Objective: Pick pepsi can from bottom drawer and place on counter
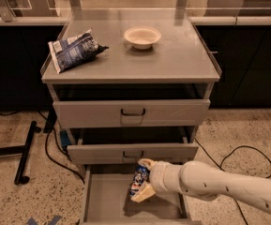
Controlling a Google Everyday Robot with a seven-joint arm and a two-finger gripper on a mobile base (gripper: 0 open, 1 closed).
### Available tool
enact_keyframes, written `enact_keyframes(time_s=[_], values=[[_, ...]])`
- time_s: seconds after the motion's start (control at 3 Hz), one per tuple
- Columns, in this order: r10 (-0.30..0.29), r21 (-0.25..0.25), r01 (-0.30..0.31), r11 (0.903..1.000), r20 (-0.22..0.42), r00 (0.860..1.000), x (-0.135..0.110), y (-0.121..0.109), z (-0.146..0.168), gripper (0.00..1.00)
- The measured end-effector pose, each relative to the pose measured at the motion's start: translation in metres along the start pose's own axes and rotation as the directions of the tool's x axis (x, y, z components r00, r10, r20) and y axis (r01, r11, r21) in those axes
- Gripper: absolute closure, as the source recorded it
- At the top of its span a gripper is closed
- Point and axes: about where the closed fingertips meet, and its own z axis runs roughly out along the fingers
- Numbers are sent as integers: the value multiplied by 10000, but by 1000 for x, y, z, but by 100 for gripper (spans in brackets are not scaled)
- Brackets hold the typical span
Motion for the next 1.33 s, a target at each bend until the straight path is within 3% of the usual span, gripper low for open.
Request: enact_keyframes(time_s=[0.33,0.67,1.33], values=[[-487,334,491,9982,-130,9987,-56,-16,-34,100],[-1099,811,1119,9904,-294,9935,-82,-36,-57,100],[-1243,986,1281,9868,-438,9913,-86,-44,-66,100]])
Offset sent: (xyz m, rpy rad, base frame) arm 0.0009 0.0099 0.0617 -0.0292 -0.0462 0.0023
